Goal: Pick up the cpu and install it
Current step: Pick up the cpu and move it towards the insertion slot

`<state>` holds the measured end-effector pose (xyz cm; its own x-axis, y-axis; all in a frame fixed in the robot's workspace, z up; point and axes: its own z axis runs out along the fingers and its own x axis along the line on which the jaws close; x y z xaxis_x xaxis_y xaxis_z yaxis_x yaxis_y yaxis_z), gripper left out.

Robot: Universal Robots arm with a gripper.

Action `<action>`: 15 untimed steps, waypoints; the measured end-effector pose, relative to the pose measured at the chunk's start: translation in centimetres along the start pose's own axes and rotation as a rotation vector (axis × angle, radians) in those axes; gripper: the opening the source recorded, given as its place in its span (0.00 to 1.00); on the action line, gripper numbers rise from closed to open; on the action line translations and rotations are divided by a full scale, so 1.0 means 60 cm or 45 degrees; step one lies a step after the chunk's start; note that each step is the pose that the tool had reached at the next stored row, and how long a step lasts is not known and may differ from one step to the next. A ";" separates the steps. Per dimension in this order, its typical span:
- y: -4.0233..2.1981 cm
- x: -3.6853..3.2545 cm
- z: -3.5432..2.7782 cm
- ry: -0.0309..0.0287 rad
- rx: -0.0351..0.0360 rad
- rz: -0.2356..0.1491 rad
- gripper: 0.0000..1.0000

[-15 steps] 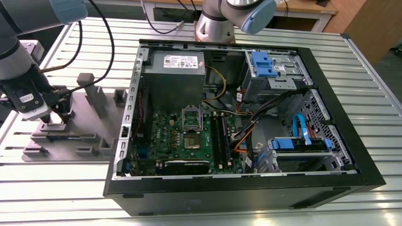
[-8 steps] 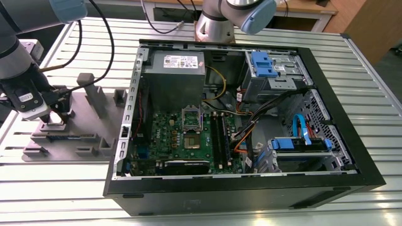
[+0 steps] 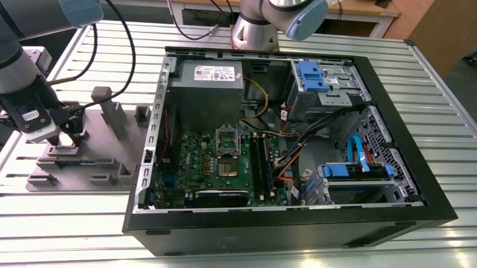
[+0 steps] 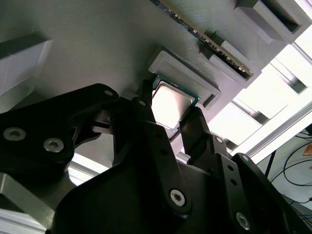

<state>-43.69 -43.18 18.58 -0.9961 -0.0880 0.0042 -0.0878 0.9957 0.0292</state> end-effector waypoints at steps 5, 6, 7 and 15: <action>0.000 0.000 0.000 0.0000 0.0000 0.000 0.60; 0.000 0.000 0.000 0.0000 0.0000 0.000 0.60; 0.000 0.000 0.000 0.0000 0.0000 0.000 0.60; 0.000 0.000 0.001 0.0000 0.0000 0.000 0.60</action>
<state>-43.69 -43.18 18.52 -0.9961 -0.0880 0.0042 -0.0878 0.9957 0.0292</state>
